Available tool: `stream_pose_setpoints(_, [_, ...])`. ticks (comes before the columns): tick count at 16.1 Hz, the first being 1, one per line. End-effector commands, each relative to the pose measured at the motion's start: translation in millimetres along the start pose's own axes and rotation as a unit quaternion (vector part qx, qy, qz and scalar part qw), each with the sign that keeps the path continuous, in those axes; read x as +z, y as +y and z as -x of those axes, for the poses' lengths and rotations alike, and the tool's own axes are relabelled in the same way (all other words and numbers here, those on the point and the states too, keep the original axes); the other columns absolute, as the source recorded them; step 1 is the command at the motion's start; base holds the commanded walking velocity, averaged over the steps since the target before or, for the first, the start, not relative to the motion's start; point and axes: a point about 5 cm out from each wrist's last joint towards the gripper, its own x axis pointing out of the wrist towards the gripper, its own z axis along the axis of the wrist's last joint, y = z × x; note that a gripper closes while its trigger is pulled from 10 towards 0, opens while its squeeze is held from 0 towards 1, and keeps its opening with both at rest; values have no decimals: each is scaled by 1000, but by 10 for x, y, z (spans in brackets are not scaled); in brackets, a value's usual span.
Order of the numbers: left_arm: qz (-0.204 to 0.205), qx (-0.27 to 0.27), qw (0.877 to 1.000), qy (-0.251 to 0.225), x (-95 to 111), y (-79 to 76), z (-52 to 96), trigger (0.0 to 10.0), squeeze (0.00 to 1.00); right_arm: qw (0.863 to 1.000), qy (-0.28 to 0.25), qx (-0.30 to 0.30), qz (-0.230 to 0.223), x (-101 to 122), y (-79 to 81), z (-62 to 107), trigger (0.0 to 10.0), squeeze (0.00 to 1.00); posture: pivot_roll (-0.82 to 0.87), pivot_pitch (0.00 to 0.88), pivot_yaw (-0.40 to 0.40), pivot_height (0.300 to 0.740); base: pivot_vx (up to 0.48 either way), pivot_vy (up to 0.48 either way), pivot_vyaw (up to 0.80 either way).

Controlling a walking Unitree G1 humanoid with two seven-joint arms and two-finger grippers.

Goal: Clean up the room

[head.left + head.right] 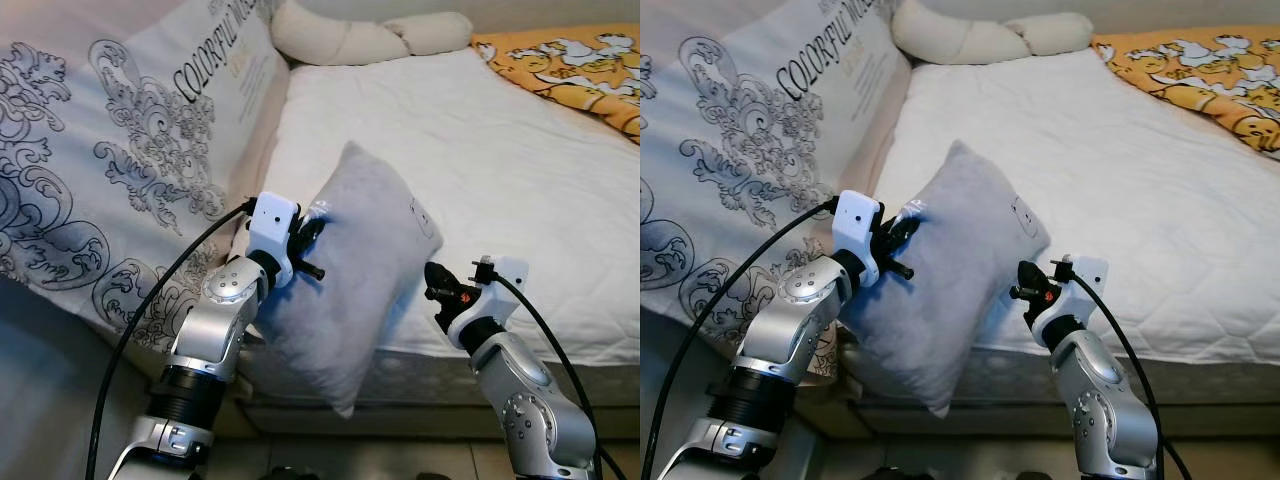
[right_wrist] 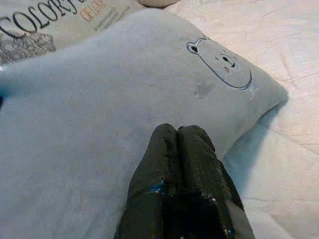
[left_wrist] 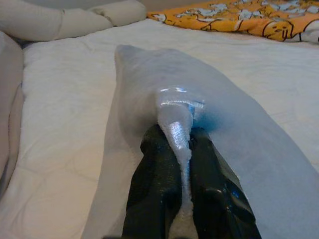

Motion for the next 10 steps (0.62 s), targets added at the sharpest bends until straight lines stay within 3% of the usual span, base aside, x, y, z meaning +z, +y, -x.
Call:
stream_pose_setpoints(1, [-9, 16, 999, -27, 123, 108, 13, 10000, 0, 1000, 1, 10, 9, -1, 57, -2, 10000, 0, -106, 0, 123, 740, 289, 0, 800])
stream_pose_setpoints(2, [-9, 16, 999, -26, 127, 110, 9, 10000, 0, 1000, -2, 4, 6, 3, 48, -6, 10000, 0, -106, 0, 122, 740, 292, 0, 800])
stream_pose_setpoints(9, [-14, 15, 999, -25, 122, 139, -16, 10000, 0, 1000, 9, 14, 20, -21, 59, -5, 10000, 0, -107, 0, 115, 740, 333, 0, 0])
stream_pose_setpoints(10, [-15, 15, 999, -25, 122, 141, -16, 10000, 0, 999, 12, 18, 25, -25, 65, -6, 10000, 0, -107, 0, 115, 740, 352, 0, 800])
